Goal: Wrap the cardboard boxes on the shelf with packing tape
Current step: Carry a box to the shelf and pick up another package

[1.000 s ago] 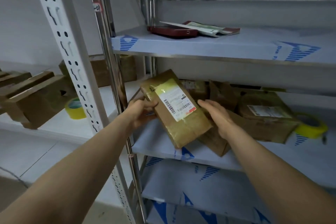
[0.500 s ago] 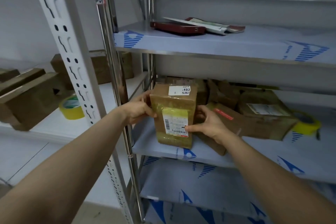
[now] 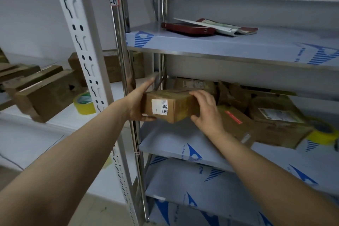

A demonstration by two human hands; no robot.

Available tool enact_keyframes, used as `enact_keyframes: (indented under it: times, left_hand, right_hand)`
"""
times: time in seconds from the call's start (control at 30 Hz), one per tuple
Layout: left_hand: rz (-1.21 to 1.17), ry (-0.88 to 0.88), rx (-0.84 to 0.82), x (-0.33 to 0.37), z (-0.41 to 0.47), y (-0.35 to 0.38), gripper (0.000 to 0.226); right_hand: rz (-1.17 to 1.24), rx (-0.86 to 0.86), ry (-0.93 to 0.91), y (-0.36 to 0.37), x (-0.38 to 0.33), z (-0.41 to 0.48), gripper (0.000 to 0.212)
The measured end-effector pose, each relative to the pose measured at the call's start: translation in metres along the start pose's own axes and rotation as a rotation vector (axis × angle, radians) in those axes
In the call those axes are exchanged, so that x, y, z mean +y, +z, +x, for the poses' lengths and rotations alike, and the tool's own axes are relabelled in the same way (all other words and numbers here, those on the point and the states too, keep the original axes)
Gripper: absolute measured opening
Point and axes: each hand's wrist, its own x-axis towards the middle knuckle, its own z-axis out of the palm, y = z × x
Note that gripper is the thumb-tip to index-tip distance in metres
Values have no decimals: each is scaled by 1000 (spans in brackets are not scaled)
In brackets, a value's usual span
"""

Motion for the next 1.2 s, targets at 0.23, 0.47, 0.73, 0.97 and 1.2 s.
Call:
enact_keyframes:
  times: [0.23, 0.47, 0.73, 0.97, 1.2]
  left_hand:
    - [-9, -28, -43, -17, -7, 1, 49]
    - [28, 65, 2, -24, -5, 3, 61]
    - [729, 448, 143, -14, -4, 22, 96]
    - [1116, 863, 364, -28, 4, 28, 79]
    - [1319, 851, 481, -38, 10, 24, 76]
  right_hand:
    - [32, 118, -18, -1, 1, -1, 74]
    - [1052, 205, 937, -16, 6, 9, 59]
    - [1417, 167, 1077, -30, 25, 7, 80]
    - [1497, 66, 1107, -40, 33, 2, 75]
    - [1412, -100, 1152, -59, 31, -1, 43]
